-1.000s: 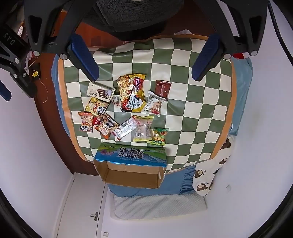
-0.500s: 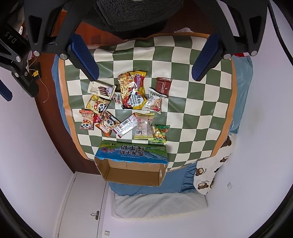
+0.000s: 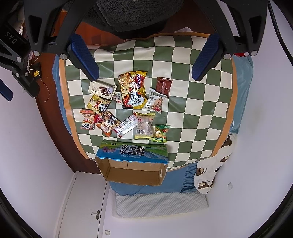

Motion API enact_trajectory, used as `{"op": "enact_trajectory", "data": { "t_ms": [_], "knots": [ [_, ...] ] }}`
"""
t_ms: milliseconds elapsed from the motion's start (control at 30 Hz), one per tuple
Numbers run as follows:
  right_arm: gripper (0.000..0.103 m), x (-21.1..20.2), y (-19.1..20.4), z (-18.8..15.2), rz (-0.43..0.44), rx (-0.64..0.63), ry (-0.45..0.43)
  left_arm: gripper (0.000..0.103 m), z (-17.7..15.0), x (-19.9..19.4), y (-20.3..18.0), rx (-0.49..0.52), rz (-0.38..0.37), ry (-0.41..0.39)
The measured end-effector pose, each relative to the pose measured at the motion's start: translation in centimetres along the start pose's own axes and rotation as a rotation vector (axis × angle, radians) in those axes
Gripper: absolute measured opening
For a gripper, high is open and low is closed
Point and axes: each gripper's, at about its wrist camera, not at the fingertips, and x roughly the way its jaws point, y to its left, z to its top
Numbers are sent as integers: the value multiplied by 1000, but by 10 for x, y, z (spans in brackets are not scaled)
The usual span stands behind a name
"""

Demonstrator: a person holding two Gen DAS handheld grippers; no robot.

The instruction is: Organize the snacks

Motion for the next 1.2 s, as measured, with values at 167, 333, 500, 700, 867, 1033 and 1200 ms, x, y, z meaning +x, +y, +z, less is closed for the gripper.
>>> {"op": "enact_trajectory", "data": {
  "t_ms": [167, 333, 500, 700, 867, 1033, 1200],
  "knots": [
    [103, 1, -1, 0, 10, 1, 8, 103, 0, 0, -1, 0, -4, 2],
    [103, 0, 1, -1, 4, 2, 3, 103, -1, 0, 1, -3, -6, 0],
    [103, -2, 3, -2, 4, 4, -5, 103, -7, -5, 6, -3, -8, -13],
    [103, -4, 5, -3, 4, 0, -14, 103, -7, -6, 8, -2, -6, -19],
    [103, -6, 6, -4, 3, 2, -18, 103, -7, -7, 9, -1, -3, -22],
    [103, -6, 5, -3, 4, 4, -18, 103, -7, -10, 9, -3, -3, -27],
    [103, -5, 5, -3, 8, 4, -13, 103, -7, -10, 10, -2, -5, -26]
  ]
}}
